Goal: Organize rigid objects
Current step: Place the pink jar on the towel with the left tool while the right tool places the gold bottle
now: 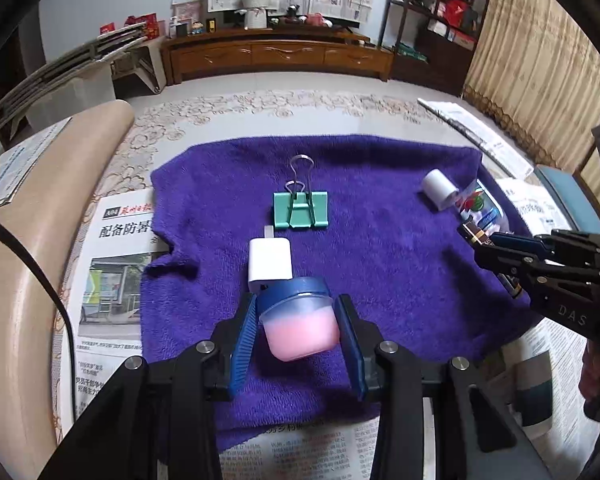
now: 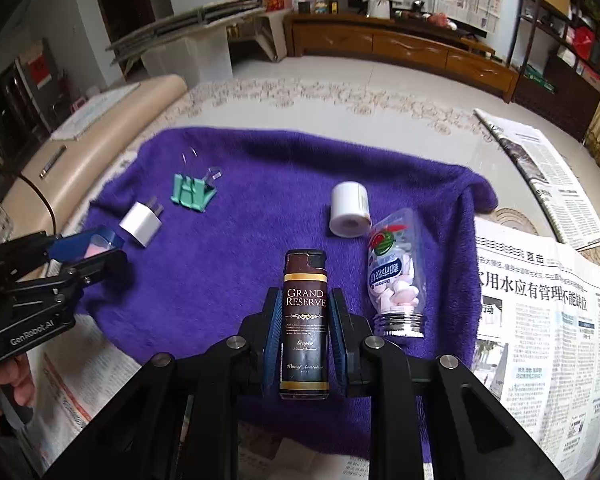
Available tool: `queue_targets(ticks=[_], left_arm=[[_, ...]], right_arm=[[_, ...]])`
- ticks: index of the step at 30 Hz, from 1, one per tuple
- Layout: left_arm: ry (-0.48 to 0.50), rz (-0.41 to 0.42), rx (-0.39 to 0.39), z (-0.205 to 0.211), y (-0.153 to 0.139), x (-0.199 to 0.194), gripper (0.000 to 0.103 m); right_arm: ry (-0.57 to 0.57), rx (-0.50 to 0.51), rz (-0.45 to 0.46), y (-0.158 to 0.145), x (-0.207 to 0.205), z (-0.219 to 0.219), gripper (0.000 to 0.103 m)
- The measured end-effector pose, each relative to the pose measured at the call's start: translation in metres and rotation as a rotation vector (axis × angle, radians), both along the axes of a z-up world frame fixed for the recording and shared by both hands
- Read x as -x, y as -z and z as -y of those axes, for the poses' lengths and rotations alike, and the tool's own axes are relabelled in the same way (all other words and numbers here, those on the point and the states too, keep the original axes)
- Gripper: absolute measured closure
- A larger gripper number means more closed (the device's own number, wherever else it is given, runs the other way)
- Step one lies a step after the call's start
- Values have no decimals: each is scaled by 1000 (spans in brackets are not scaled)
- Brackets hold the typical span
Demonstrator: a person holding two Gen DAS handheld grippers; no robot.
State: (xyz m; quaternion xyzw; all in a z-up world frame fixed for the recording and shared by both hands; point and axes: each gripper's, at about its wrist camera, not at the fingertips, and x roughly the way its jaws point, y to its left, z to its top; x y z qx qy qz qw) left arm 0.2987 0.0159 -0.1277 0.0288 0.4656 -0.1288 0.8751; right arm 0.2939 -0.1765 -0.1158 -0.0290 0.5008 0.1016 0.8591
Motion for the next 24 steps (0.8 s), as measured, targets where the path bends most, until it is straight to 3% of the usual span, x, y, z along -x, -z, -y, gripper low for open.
queue_targets(ticks=[11, 24], left_arm=[[39, -58, -50, 5, 19, -9, 65], [83, -50, -99, 10, 20, -9, 64]], right_arm=[[-54, 51, -59, 23, -7, -10, 80], [-134, 94, -54, 28, -6, -14, 79]])
